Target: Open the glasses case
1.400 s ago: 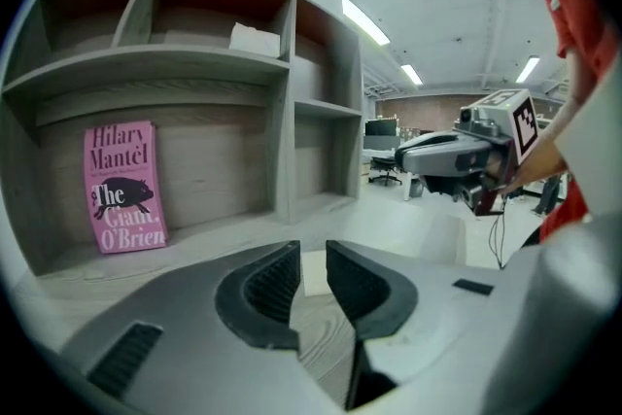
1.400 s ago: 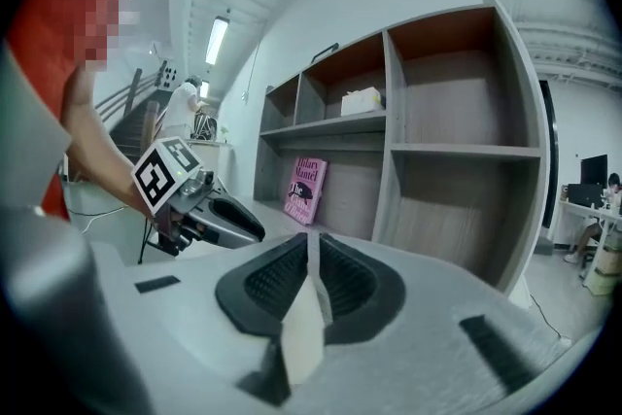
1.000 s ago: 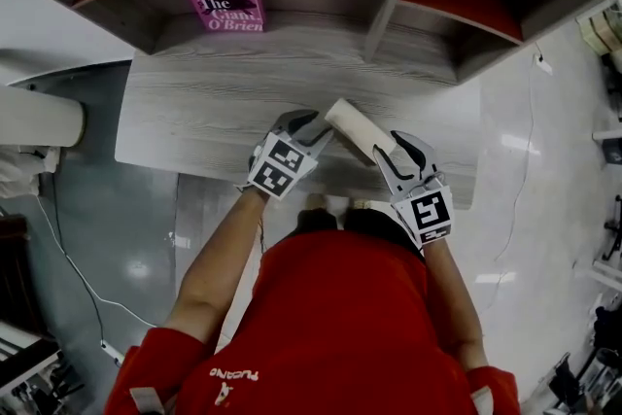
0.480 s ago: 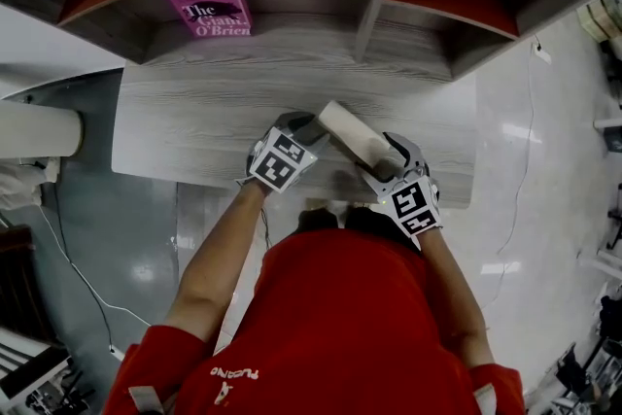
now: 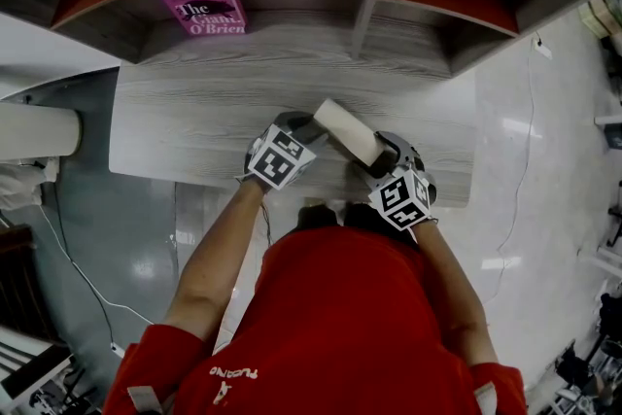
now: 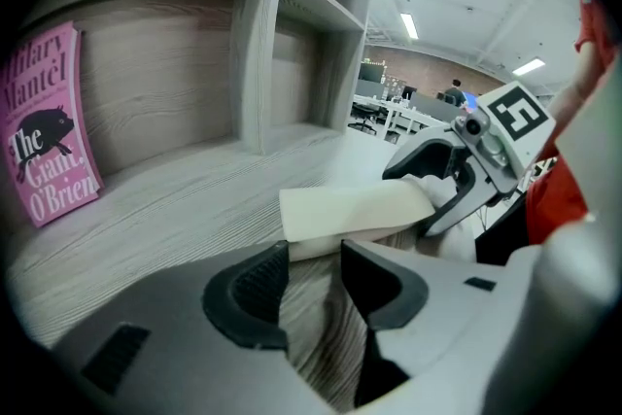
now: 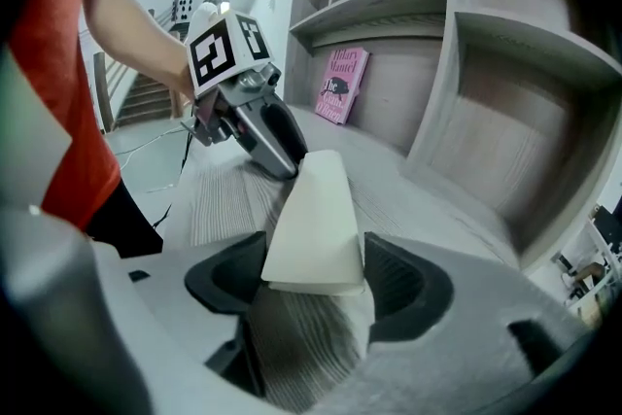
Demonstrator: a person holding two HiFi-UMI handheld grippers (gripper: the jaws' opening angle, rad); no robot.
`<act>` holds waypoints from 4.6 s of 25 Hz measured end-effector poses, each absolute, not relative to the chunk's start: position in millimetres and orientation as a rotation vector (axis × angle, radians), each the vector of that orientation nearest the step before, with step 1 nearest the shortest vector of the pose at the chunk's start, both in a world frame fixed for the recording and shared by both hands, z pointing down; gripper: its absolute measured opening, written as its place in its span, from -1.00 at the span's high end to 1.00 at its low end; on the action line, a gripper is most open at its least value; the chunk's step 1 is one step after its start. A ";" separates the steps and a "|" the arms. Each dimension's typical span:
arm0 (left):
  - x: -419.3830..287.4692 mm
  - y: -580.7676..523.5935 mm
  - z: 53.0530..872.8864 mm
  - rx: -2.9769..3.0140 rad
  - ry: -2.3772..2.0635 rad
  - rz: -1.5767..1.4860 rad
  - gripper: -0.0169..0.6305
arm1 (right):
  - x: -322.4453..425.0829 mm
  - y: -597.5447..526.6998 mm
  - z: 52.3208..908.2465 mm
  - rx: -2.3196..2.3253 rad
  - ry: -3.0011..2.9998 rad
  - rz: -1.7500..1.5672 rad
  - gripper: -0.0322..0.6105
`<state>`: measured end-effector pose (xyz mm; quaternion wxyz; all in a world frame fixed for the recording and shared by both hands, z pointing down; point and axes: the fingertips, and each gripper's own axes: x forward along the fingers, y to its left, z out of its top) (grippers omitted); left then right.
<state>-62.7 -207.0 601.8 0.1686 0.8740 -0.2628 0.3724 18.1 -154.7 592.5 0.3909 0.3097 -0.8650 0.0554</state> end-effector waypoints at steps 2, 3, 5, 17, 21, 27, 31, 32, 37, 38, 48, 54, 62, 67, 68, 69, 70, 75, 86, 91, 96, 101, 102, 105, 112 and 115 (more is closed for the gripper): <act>-62.8 -207.4 602.0 2.483 -0.751 1.063 0.45 | 18.7 -155.9 591.2 0.786 -2.213 0.152 -0.06; -62.9 -207.4 602.2 2.482 -0.753 1.065 0.45 | 18.8 -156.3 590.4 0.783 -2.227 0.169 -0.06; -62.5 -207.5 602.3 2.479 -0.756 1.066 0.45 | 19.2 -157.5 588.5 0.780 -2.267 0.234 -0.06; -61.8 -207.4 601.9 2.468 -0.771 1.061 0.45 | 37.3 -172.9 557.4 0.832 -2.422 0.396 0.19; -61.6 -207.5 601.3 2.466 -0.772 1.063 0.45 | 44.2 -179.4 546.5 0.885 -2.431 0.347 0.39; -61.3 -207.9 601.7 2.465 -0.773 1.065 0.45 | 57.3 -192.0 538.6 0.995 -2.413 0.283 0.78; -61.7 -207.6 601.8 2.464 -0.778 1.067 0.45 | 65.0 -201.4 539.9 1.050 -2.385 0.269 0.82; -61.6 -207.9 601.7 2.462 -0.780 1.067 0.45 | 67.6 -204.5 540.6 1.067 -2.383 0.276 0.82; -60.3 -209.5 602.1 2.458 -0.791 1.071 0.45 | 82.7 -221.4 548.4 1.129 -2.366 0.330 0.80; -60.0 -209.8 602.0 2.457 -0.793 1.072 0.45 | 85.4 -224.3 550.6 1.134 -2.359 0.339 0.80; -56.9 -214.5 601.6 2.450 -0.811 1.074 0.45 | 96.0 -240.4 560.5 1.162 -2.339 0.375 0.76; -56.9 -213.6 601.6 2.448 -0.816 1.070 0.45 | 91.8 -237.4 553.2 1.151 -2.356 0.346 0.76; -61.2 -209.9 600.1 2.452 -0.817 1.047 0.45 | 86.0 -230.1 545.8 1.118 -2.377 0.303 0.76; -67.1 -210.1 588.3 2.431 -0.851 1.012 0.45 | 85.2 -228.4 534.8 1.125 -2.416 0.290 0.76; -67.7 -211.2 584.1 2.431 -0.863 0.998 0.45 | 85.1 -228.6 531.5 1.130 -2.427 0.289 0.76; -67.9 -212.8 579.3 2.437 -0.877 0.980 0.45 | 84.8 -229.1 527.6 1.136 -2.438 0.287 0.76; -67.7 -214.7 573.9 2.446 -0.893 0.959 0.45 | 84.5 -229.8 523.1 1.144 -2.449 0.283 0.77; -61.5 -224.7 532.7 2.522 -0.987 0.796 0.51 | 78.1 -235.7 488.4 1.178 -2.524 0.237 0.82; -42.5 -235.7 386.7 2.761 -1.199 0.242 0.84 | 61.0 -234.5 382.0 1.264 -2.748 0.108 0.88; -42.3 -225.6 334.9 2.811 -1.268 0.050 0.88 | 48.9 -217.0 331.9 1.272 -2.843 -0.011 0.88; -46.2 -213.8 299.7 2.859 -1.332 -0.070 0.91 | 36.1 -198.3 298.5 1.247 -2.909 -0.116 0.88; -52.1 -199.9 286.0 2.889 -1.382 -0.099 0.92 | 33.1 -182.7 285.1 1.248 -2.951 -0.143 0.89; -53.0 -196.6 289.2 2.881 -1.375 -0.078 0.92 | 33.5 -180.9 284.1 1.252 -2.956 -0.138 0.89; -54.7 -190.5 293.0 2.868 -1.371 -0.057 0.92 | 34.2 -177.8 285.5 1.256 -2.961 -0.123 0.89; -56.0 -190.2 278.9 2.879 -1.423 -0.148 0.92 | 30.8 -172.2 291.9 1.243 -2.943 -0.134 0.89; -55.6 -189.2 279.6 2.874 -1.421 -0.145 0.92 | 31.0 -170.6 292.3 1.239 -2.936 -0.146 0.89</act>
